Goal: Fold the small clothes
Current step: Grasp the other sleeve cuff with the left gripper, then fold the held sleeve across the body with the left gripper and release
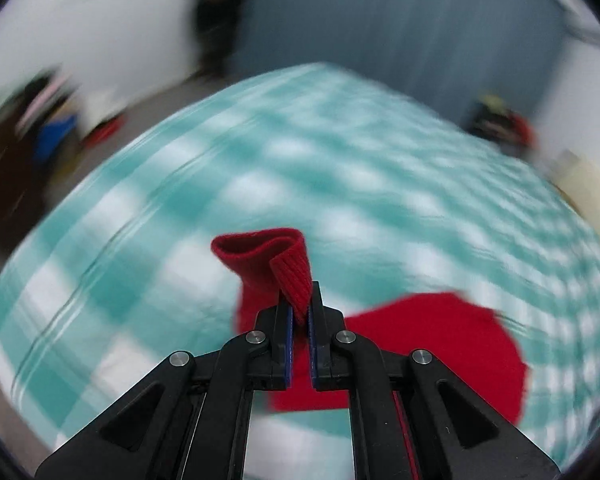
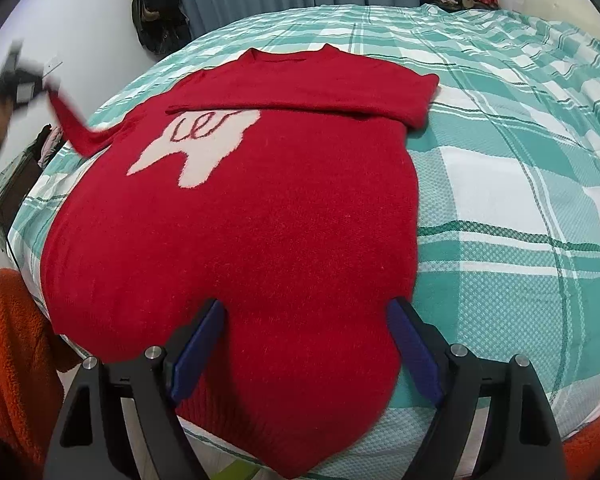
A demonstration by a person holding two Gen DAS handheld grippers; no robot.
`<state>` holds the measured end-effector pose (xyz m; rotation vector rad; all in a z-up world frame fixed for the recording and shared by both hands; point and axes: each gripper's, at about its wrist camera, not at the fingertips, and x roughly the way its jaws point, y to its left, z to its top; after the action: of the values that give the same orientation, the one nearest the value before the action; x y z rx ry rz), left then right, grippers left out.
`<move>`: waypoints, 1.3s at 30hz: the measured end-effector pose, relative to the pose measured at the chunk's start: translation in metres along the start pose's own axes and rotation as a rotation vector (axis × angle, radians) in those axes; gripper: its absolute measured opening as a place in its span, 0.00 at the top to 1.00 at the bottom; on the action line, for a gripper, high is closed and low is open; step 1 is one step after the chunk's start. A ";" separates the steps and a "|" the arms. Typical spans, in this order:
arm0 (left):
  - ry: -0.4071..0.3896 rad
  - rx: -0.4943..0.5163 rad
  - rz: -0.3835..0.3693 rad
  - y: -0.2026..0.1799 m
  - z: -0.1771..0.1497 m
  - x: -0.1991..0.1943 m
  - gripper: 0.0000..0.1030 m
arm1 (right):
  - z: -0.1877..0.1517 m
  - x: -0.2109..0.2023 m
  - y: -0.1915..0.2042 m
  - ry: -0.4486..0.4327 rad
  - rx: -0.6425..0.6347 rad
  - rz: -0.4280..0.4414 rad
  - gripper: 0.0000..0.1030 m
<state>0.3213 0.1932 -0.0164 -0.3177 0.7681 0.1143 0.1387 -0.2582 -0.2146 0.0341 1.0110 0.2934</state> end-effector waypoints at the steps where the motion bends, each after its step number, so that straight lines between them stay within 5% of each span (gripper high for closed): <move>1: -0.017 0.053 -0.050 -0.032 0.002 -0.009 0.96 | 0.000 -0.001 -0.001 -0.004 0.003 0.005 0.19; 4: -0.026 0.196 -0.208 -0.130 -0.010 -0.022 0.93 | -0.002 -0.003 -0.004 -0.013 0.016 0.026 0.19; 6: 0.029 0.295 -0.276 -0.190 -0.035 -0.007 0.79 | -0.002 -0.003 -0.005 -0.014 0.016 0.033 0.19; 7: 0.070 0.326 -0.277 -0.209 -0.052 0.004 0.46 | -0.002 -0.003 -0.005 -0.014 0.015 0.035 0.19; 8: 0.121 0.338 -0.250 -0.224 -0.073 0.023 0.24 | -0.002 -0.003 -0.005 -0.015 0.013 0.037 0.19; 11: 0.290 0.324 -0.214 -0.223 -0.133 0.059 0.39 | -0.003 -0.003 -0.006 -0.016 0.006 0.042 0.19; 14: 0.387 0.283 -0.178 -0.166 -0.184 0.060 0.45 | -0.004 -0.004 -0.007 -0.021 0.005 0.055 0.19; 21: 0.313 0.276 0.161 -0.035 -0.172 0.045 0.46 | -0.005 -0.001 -0.008 -0.024 -0.003 0.066 0.15; 28: 0.221 0.505 0.226 -0.071 -0.162 0.097 0.29 | -0.005 0.002 -0.002 -0.026 -0.024 0.038 0.13; 29: 0.201 0.516 0.265 -0.076 -0.159 0.108 0.33 | -0.005 0.002 -0.002 -0.026 -0.024 0.037 0.13; 31: 0.169 0.471 0.322 -0.072 -0.152 0.119 0.87 | -0.005 0.002 -0.002 -0.025 -0.027 0.033 0.13; 32: 0.199 0.370 0.287 -0.061 -0.147 0.123 0.92 | -0.005 0.002 -0.002 -0.024 -0.029 0.031 0.13; 35: 0.180 0.255 0.301 -0.042 -0.153 0.107 0.93 | -0.005 0.003 -0.003 -0.024 -0.031 0.033 0.13; 39: 0.203 0.455 0.338 -0.057 -0.175 0.105 0.82 | -0.004 0.004 -0.006 -0.021 -0.035 0.042 0.11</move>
<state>0.2925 0.0819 -0.1935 0.2388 1.0191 0.2229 0.1386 -0.2637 -0.2215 0.0265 0.9845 0.3483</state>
